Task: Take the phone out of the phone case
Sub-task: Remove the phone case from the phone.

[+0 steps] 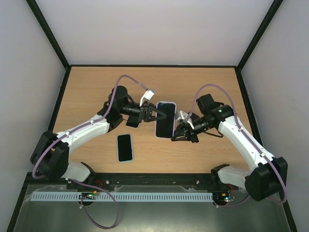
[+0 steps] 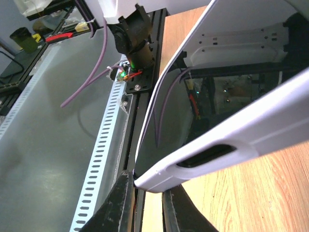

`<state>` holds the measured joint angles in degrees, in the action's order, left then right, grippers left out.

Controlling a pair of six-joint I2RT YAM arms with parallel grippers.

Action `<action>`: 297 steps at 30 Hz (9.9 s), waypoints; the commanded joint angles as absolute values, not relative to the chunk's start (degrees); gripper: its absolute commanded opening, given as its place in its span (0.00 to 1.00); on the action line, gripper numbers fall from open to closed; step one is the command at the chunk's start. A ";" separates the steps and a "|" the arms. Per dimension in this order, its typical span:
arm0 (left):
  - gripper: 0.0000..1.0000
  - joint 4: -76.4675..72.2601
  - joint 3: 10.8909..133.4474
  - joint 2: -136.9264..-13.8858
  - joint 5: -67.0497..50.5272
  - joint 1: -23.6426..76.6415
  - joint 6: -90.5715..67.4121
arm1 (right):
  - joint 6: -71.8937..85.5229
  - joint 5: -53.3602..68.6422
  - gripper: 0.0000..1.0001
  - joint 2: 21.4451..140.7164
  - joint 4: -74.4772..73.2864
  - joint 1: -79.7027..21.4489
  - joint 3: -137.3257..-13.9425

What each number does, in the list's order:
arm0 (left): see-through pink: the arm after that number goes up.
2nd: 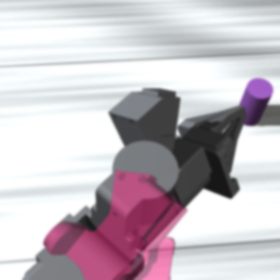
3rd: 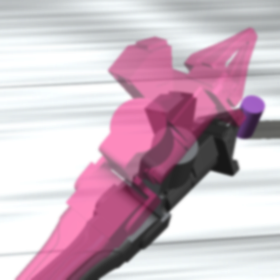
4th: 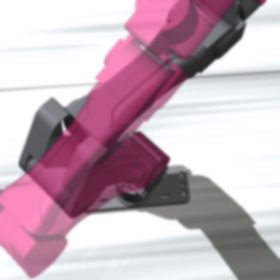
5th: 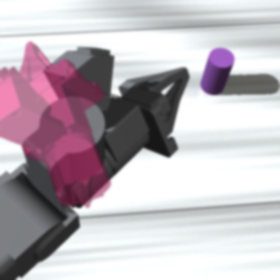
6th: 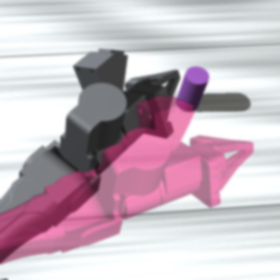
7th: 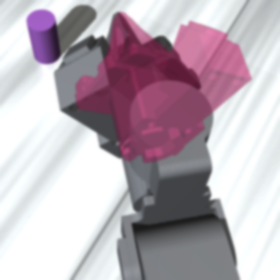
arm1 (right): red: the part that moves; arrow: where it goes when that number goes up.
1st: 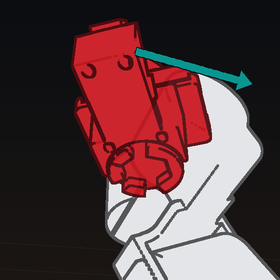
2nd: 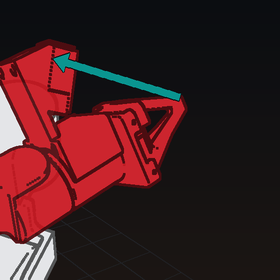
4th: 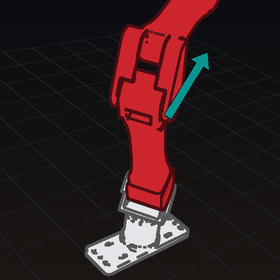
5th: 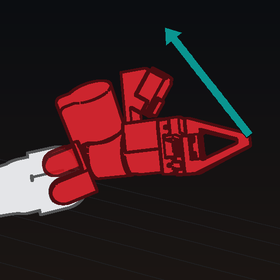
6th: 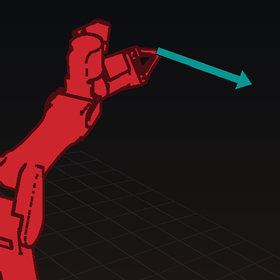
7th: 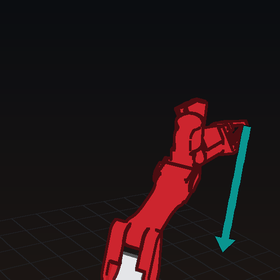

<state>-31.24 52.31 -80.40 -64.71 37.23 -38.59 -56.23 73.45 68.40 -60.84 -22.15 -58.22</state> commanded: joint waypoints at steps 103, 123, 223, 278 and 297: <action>0.02 -32.48 51.94 -74.77 -61.14 35.63 -36.30 | -27.46 74.43 0.68 62.36 -39.82 -20.57 -53.86; 0.03 -37.13 51.23 -74.18 -63.02 35.09 -41.20 | -32.40 71.84 0.68 62.76 -41.65 -20.57 -52.84; 0.61 -5.88 59.67 -96.52 24.43 63.00 0.22 | 31.70 55.44 0.02 83.92 -1.86 -12.55 -38.77; 0.08 -13.18 64.91 -106.64 49.26 64.18 7.80 | 25.57 56.10 0.02 83.30 -8.43 -12.39 -39.88; 0.02 -11.94 60.97 -94.37 45.58 62.88 0.57 | 16.60 27.10 0.02 81.20 -18.06 -7.90 -48.87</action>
